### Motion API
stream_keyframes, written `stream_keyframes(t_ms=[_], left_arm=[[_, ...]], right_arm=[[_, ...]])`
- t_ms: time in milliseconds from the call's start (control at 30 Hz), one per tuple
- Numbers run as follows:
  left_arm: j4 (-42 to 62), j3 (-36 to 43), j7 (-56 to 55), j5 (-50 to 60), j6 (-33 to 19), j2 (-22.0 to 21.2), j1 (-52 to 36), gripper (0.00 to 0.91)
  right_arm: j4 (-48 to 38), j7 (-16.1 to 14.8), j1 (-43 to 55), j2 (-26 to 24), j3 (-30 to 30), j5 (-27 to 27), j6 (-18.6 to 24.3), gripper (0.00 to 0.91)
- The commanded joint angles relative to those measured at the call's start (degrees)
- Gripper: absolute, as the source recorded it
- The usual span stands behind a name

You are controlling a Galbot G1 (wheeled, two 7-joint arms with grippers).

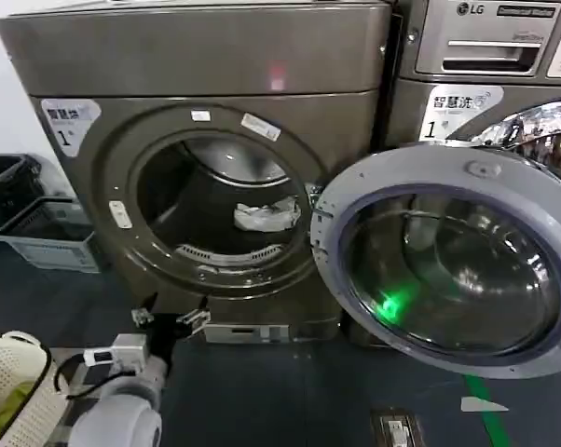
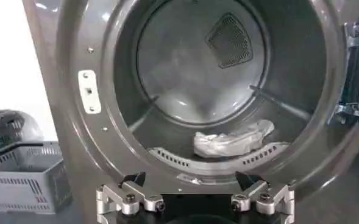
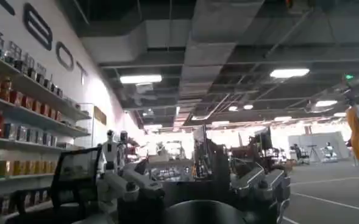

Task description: Grasp the clothes from the dryer.

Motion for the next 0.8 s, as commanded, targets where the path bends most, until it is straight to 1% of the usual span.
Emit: stream_keyframes(t_ms=[33, 233, 800], left_arm=[[-0.27, 0.09, 0.12, -0.06, 2.81, 0.04, 0.07, 0.907], [0.30, -0.95, 0.41, 0.03, 2.81, 0.18, -0.10, 0.907], [0.42, -0.64, 0.37, 0.23, 2.81, 0.08, 0.31, 0.907]], right_arm=[[-0.02, 0.07, -0.05, 0.02, 0.03, 0.11, 0.09, 0.907], [-0.22, 0.12, 0.07, 0.04, -0.10, 0.09, 0.15, 0.907], [-0.13, 0.11, 0.07, 0.28, -0.20, 0.11, 0.22, 0.907]])
